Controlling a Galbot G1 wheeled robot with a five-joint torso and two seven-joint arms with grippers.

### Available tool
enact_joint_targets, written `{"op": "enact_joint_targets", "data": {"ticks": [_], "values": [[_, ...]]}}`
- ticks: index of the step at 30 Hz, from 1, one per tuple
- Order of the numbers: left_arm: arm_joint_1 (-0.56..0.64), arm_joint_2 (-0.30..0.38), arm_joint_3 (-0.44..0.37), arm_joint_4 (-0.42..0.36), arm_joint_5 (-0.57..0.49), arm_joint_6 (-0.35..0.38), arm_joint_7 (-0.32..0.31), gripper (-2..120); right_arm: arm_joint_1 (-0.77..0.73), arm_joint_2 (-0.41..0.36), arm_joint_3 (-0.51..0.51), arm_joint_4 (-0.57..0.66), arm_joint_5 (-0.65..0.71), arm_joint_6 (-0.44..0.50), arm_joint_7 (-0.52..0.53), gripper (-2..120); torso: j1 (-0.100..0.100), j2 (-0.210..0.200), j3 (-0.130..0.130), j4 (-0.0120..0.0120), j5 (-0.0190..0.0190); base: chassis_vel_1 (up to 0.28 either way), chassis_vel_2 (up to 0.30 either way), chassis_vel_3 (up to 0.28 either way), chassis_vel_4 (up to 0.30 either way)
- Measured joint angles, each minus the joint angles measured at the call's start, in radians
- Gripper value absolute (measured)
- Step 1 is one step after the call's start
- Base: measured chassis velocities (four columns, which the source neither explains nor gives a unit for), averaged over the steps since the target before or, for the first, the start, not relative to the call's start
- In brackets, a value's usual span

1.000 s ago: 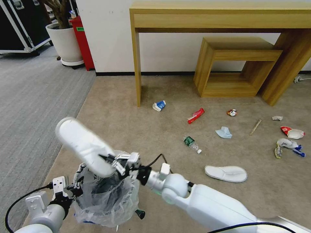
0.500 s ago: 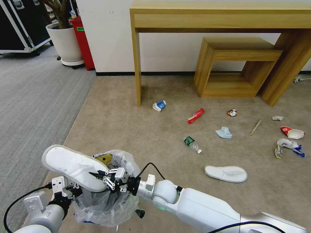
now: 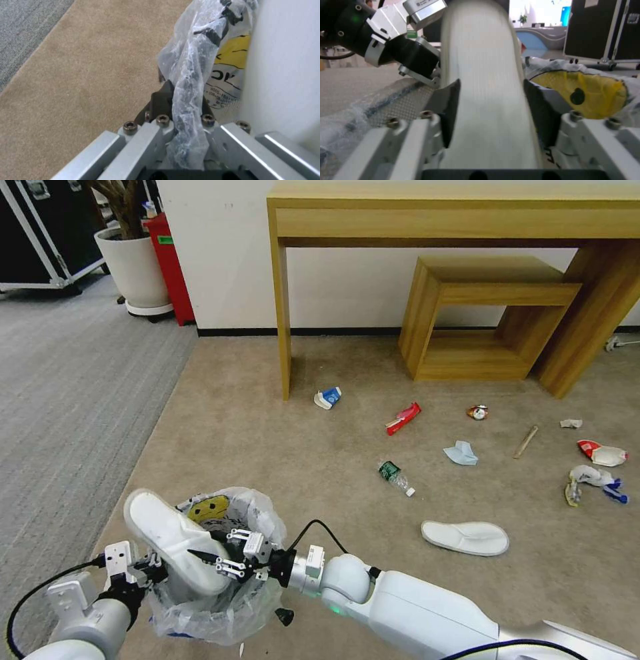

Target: Pick up the trash bin and place the garbage on the floor into it.

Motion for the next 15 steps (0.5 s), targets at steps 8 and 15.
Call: {"op": "enact_joint_targets", "data": {"ticks": [8,15], "values": [[-0.003,0.001,0.002,0.01,0.0,-0.001,-0.001,1,-0.019,0.011,0.086,0.045,0.016,-0.019,0.029,84,0.0,0.0,0.0,0.0002,0.0,0.0,0.0,0.0,0.0],[-0.007,0.001,0.003,0.025,0.007,-0.006,-0.001,1,-0.062,-0.018,0.251,0.213,0.108,-0.124,0.159,100,0.0,0.0,0.0,0.0001,0.0001,0.0,0.0,0.0,0.0]]}}
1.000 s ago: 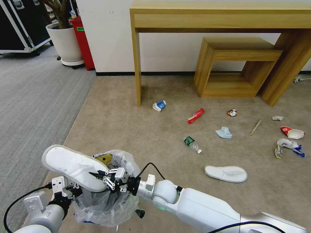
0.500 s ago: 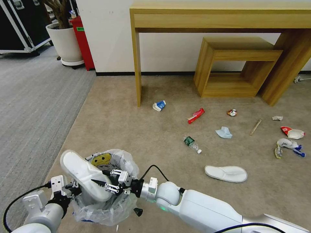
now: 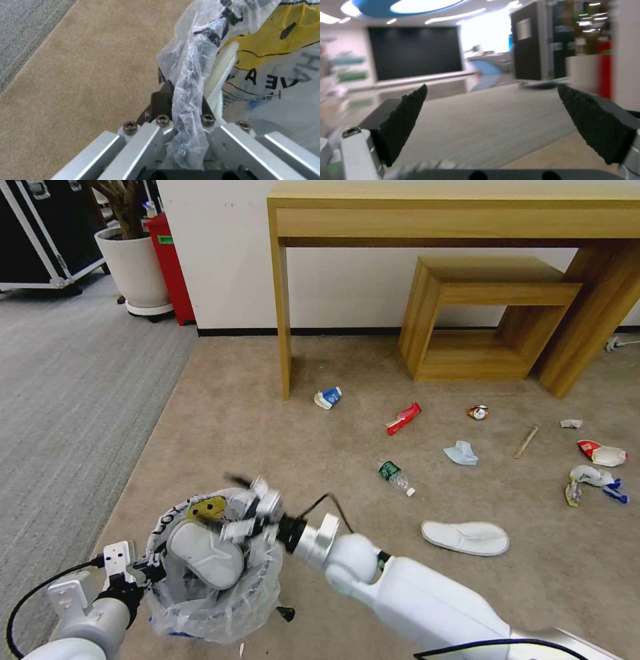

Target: Pick up the trash bin and place the garbage on the floor into it.

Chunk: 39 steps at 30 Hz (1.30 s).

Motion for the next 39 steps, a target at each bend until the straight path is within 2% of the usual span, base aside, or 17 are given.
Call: {"op": "enact_joint_targets", "data": {"ticks": [3,5,10,12,13,15,17,23,30,35,39], "values": [[-0.002,-0.002,0.003,0.005,0.003,-0.001,0.001,1,-0.025,-0.02,0.057,0.051,0.026,-0.033,0.047,100,0.0,0.0,0.0,0.0,0.0,0.0,0.0,0.0,0.0],[-0.006,-0.005,0.007,0.011,0.007,-0.002,0.003,1,-0.066,-0.06,0.127,0.096,0.046,-0.055,0.08,100,0.0,0.0,0.0,-0.0001,0.0001,0.0,0.0,0.0,0.0],[-0.008,-0.007,0.008,0.013,0.01,0.003,0.003,1,-0.101,-0.11,0.203,0.125,0.055,-0.071,0.107,100,0.0,0.0,0.0,-0.0002,0.0002,0.0,0.0,0.0,0.0],[-0.008,-0.012,0.009,0.014,0.019,0.021,0.003,1,-0.132,-0.156,0.286,0.152,0.052,-0.107,0.171,100,0.0,0.0,0.0,-0.0001,0.0002,0.0,0.0,0.0,0.0],[-0.008,-0.012,0.009,0.014,0.019,0.021,0.003,1,-0.132,-0.156,0.286,0.152,0.052,-0.107,0.171,100,0.0,0.0,0.0,-0.0001,0.0002,0.0,0.0,0.0,0.0],[-0.007,-0.014,0.01,0.016,0.024,0.029,0.003,1,-0.154,-0.176,0.339,0.166,0.037,-0.147,0.237,100,0.0,0.0,0.0,0.0,0.0001,0.0,0.0,0.0,0.0],[-0.007,-0.014,0.01,0.016,0.026,0.03,0.003,1,-0.161,-0.182,0.354,0.168,0.032,-0.152,0.251,100,0.0,0.0,0.0,0.0,0.0002,0.0,0.0,0.0,0.0],[-0.019,-0.012,0.009,0.03,0.036,0.043,-0.002,1,-0.237,-0.212,0.505,0.167,-0.055,-0.219,0.387,100,0.0,0.0,0.0,-0.0001,0.0,0.0,0.0,0.0,0.0],[-0.032,-0.016,0.011,0.034,0.054,0.08,-0.011,1,-0.302,-0.212,0.579,0.143,-0.118,-0.242,0.453,100,0.0,0.0,0.0,-0.0001,0.0001,0.0,0.0,0.0,0.0],[-0.025,-0.011,0.005,0.031,0.056,0.085,-0.011,1,-0.326,-0.209,0.602,0.143,-0.135,-0.297,0.516,100,0.0,0.0,0.0,-0.0001,0.0001,0.0,0.0,0.0,0.0],[-0.012,-0.014,0.0,0.023,0.081,0.097,0.005,1,-0.34,-0.205,0.615,0.135,-0.156,-0.302,0.534,100,0.0,0.0,0.0,0.0001,0.0,0.0,0.0,0.0,0.0]]}}
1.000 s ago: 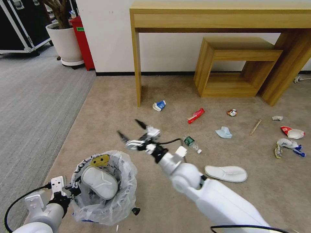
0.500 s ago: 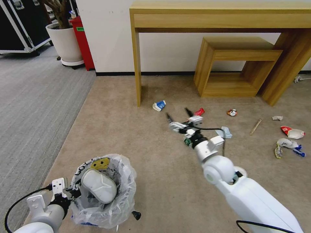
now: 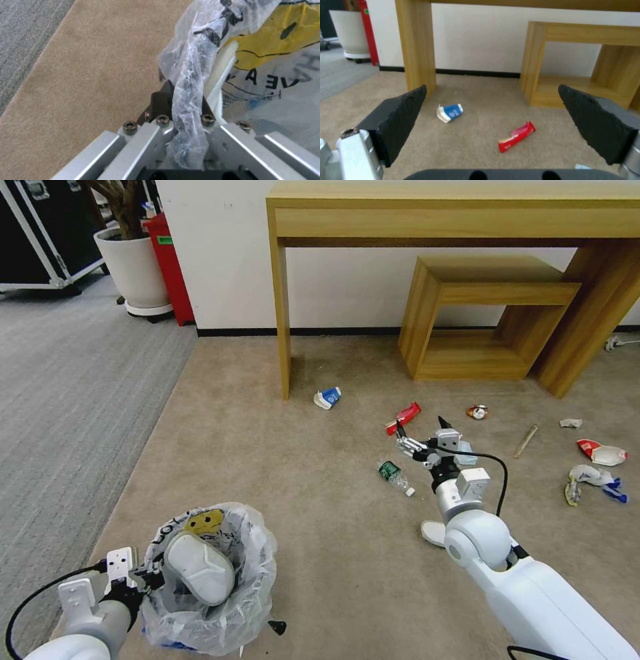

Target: Pick up the trash bin and place the garbage on the floor into it.

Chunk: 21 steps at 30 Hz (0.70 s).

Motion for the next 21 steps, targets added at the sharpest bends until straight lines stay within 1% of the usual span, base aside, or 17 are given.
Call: {"op": "enact_joint_targets", "data": {"ticks": [1,2,6,10,21], "values": [[0.005,-0.002,-0.002,-0.001,0.001,0.001,0.015,1,-0.005,0.0,0.004,-0.001,-0.001,0.0,0.0,100,0.0,0.0,0.0,0.0,-0.0001,0.0,0.0,0.0,0.0],[0.005,-0.002,-0.002,-0.001,0.001,0.001,0.015,1,-0.005,0.0,0.004,-0.001,-0.001,0.0,0.0,100,0.0,0.0,0.0,0.0,-0.0001,0.0,0.0,0.0,0.0],[0.019,-0.007,-0.002,0.012,0.006,-0.042,0.06,1,-0.013,0.004,0.01,-0.002,-0.003,0.009,-0.006,100,0.0,0.0,0.0,-0.0001,-0.0002,0.0,0.0,0.0,0.0],[0.024,-0.008,-0.003,0.013,-0.003,-0.057,0.063,1,-0.022,0.004,0.016,-0.002,-0.003,0.009,-0.011,100,0.0,0.0,0.0,-0.0001,-0.0002,0.0,0.0,0.0,0.0],[0.036,-0.012,-0.019,0.01,-0.018,-0.057,0.062,1,-0.034,0.001,0.025,-0.002,-0.002,0.001,-0.018,100,0.0,0.0,0.0,-0.0001,-0.0002,0.0,0.0,0.0,0.0]]}}
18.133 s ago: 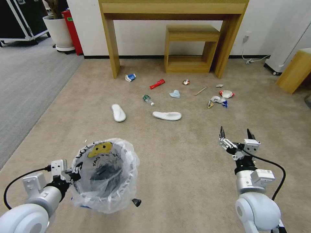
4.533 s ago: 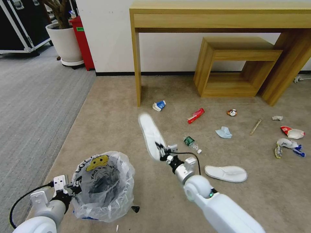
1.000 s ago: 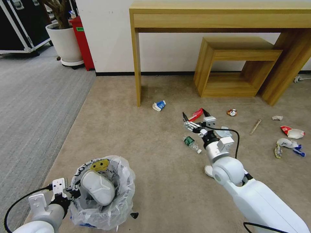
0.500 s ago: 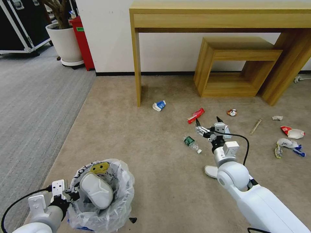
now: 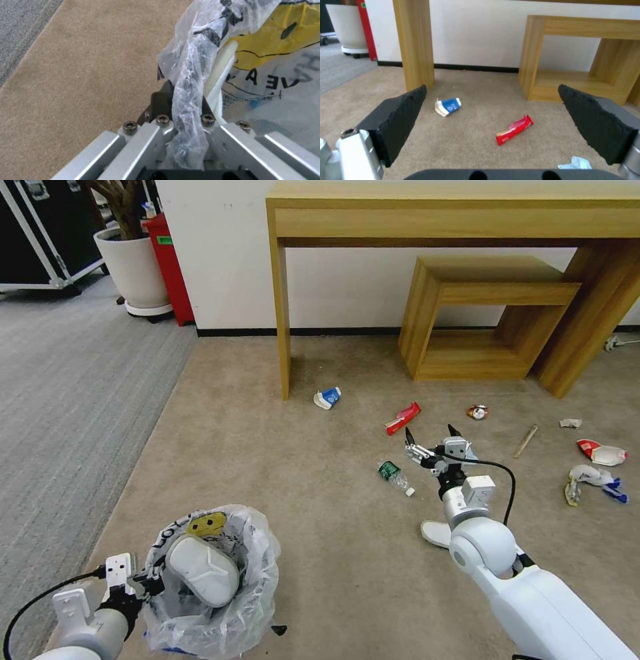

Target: Pick up the trash bin and place the garbage on the floor into it.

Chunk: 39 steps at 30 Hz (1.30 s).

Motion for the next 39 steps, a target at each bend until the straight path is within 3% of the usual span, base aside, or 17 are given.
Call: {"op": "enact_joint_targets", "data": {"ticks": [39], "values": [[0.001,-0.008,-0.002,-0.005,-0.008,0.005,0.005,1,-0.026,0.004,0.012,-0.007,-0.004,0.018,-0.011,100,0.0,0.0,0.0,0.0001,0.0,-0.021,-0.022,-0.024,-0.022]]}}
